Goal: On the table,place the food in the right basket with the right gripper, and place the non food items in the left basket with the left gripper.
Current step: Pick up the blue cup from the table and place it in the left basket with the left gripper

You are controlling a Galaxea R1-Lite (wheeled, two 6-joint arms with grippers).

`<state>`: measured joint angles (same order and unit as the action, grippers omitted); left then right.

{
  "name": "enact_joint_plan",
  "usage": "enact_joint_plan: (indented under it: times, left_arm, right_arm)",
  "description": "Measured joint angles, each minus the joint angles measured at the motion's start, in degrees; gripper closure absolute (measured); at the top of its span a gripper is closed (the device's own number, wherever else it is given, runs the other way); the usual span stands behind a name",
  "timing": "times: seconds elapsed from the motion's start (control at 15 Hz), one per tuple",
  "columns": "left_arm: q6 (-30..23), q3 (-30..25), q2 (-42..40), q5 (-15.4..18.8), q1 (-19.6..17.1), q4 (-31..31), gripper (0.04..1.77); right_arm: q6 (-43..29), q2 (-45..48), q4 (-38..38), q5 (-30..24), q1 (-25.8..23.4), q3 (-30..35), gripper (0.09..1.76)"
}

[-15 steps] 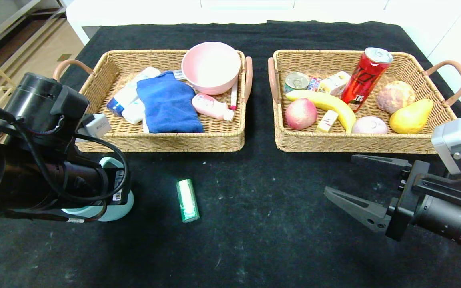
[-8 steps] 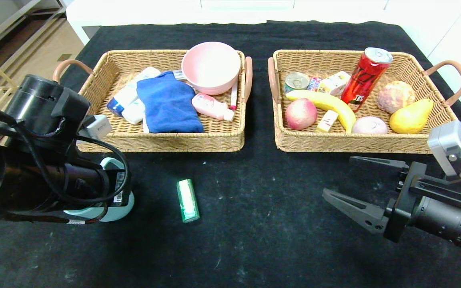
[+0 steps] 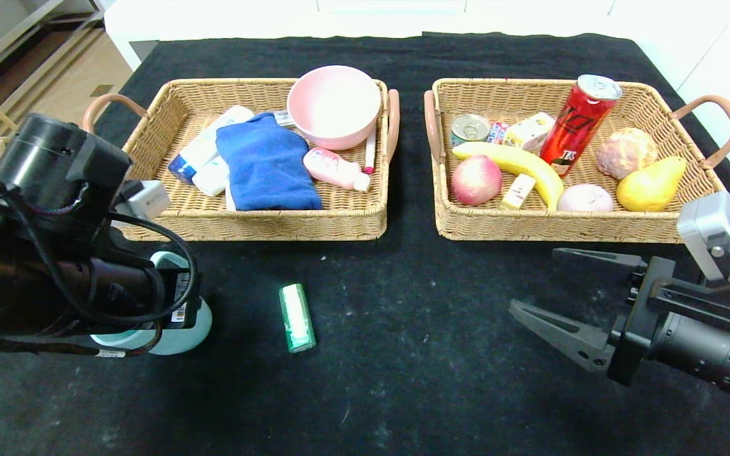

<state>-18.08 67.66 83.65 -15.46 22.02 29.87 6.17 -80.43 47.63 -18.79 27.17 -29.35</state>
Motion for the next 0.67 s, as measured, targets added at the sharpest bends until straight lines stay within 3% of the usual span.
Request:
enact_joint_plan:
  times: [0.33,0.67]
  left_arm:
    - [3.2,1.0,-4.6,-2.3,1.5,-0.6,1.63]
    - [5.1,7.3,-6.8,-4.5,1.7,-1.3,1.63]
  right_arm:
    - [0.0,0.1,0.0,0.0,0.1,0.1,0.14]
    - [-0.1,0.1,0.0,0.0,0.4,0.2,0.14]
